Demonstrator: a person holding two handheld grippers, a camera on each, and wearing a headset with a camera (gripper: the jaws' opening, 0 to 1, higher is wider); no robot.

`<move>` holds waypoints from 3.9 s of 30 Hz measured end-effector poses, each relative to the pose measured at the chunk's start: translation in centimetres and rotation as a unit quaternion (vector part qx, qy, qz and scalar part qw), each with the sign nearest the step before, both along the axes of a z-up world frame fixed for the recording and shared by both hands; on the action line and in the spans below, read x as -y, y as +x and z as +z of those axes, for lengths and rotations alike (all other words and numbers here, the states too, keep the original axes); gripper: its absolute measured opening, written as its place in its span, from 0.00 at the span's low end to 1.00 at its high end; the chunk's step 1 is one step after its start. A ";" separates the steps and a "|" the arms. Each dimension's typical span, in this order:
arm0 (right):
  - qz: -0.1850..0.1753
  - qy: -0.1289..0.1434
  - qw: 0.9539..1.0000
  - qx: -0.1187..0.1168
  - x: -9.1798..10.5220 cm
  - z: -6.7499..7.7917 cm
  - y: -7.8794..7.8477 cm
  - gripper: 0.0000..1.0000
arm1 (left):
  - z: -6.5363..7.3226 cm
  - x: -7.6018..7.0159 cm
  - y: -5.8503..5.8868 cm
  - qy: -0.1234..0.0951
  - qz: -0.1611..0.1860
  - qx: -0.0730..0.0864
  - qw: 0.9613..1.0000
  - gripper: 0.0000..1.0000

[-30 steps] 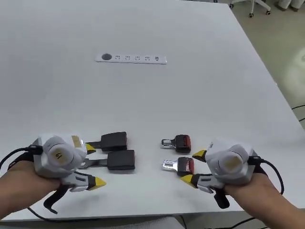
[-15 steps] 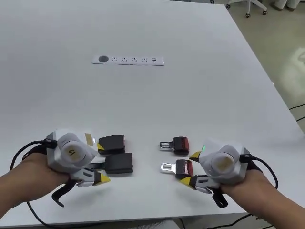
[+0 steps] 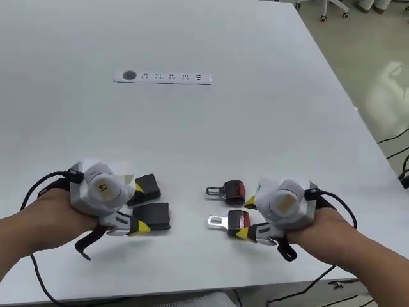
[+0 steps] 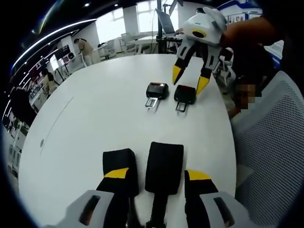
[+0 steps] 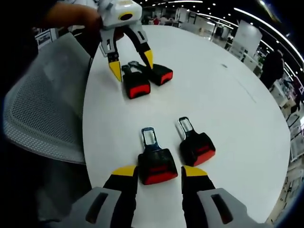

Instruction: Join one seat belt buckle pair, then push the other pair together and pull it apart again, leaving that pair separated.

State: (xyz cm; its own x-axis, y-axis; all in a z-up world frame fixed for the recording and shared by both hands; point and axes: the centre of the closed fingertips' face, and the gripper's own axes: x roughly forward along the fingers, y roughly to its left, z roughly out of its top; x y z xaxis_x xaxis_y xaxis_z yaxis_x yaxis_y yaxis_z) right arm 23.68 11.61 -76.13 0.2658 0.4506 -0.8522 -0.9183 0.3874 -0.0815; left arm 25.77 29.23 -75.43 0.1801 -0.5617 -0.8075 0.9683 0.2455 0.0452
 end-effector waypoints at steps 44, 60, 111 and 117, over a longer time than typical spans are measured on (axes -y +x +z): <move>0.079 -0.028 0.995 -0.050 0.0 -2.4 -0.3 0.33 | -2.0 0.1 -2.3 0.051 -0.068 -0.003 0.996 0.34; 0.088 -0.032 0.994 -0.052 -0.2 -2.2 -0.3 0.33 | -2.0 0.1 -2.3 0.038 -0.063 -0.013 0.997 0.34; 0.157 -0.019 0.987 -0.040 -8.5 -2.2 -1.6 0.33 | -2.3 0.0 -3.5 0.069 -0.089 -0.015 0.994 0.34; 0.160 -0.013 0.986 -0.033 -9.0 -2.1 -1.4 0.33 | -2.3 0.0 -3.5 0.070 -0.090 -0.020 0.993 0.34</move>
